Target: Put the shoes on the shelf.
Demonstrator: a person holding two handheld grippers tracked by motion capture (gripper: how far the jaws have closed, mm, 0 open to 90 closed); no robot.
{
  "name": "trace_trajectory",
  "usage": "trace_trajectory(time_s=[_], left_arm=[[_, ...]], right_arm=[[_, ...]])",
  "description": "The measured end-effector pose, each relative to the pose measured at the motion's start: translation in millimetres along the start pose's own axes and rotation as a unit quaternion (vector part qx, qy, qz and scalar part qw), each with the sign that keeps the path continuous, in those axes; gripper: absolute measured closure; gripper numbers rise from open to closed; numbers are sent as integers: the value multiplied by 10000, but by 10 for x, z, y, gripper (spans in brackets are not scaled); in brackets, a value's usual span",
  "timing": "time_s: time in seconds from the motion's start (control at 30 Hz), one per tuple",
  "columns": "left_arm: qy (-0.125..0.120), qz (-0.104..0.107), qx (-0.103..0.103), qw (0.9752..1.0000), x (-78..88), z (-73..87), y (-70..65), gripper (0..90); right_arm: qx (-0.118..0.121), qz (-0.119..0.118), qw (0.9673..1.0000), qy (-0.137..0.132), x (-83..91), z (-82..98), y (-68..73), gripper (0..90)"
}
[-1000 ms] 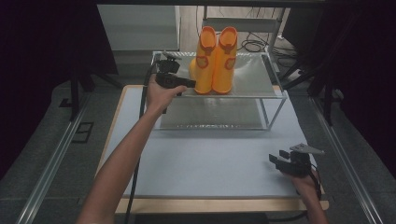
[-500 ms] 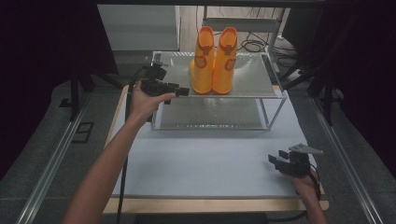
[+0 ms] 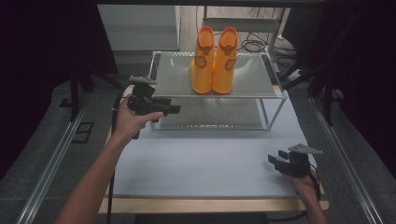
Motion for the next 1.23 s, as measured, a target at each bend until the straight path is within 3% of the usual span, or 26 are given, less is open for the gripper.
trace_trajectory(time_s=[0.17, 0.4, 0.63, 0.73, 0.97, 1.03, 1.23], left_arm=[[22, -43, 3, 10000, 41, 298, -6, 421], [33, 50, 177, 9998, -7, 729, 30, 419], [104, -163, 223, 9996, -101, 1127, 28, 414], [157, -155, 302, 9993, -166, 1276, 37, 413], [158, -284, 366, 9988, -234, 1417, 51, 412], [246, -296, 328, 9987, -246, 1415, 48, 409], [151, -258, 349, 9989, -221, 1397, 27, 402]], right_arm=[[0, -11, 10000, -5, 6, -4, 9, 441], [26, -6, 10000, 18, -9, 3, 10, 440], [48, 3, 10000, 23, -15, 5, 8, 440], [61, 2, 10000, 35, -22, 8, 13, 440], [51, 10, 10000, 30, -23, 7, 13, 440], [51, 11, 10000, 19, -22, 3, 13, 440], [144, 35, 9999, -74, -3, -40, 49, 431]])
Point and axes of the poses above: each handheld gripper's, and its own axes: x roughly backward along the jaws, z roughly out of its underside, y roughly to its left, the point moved 2 cm from there along -x, roughly forward along the jaws, and after that the axes turned 11 degrees about -z, right-handed, at the moved point
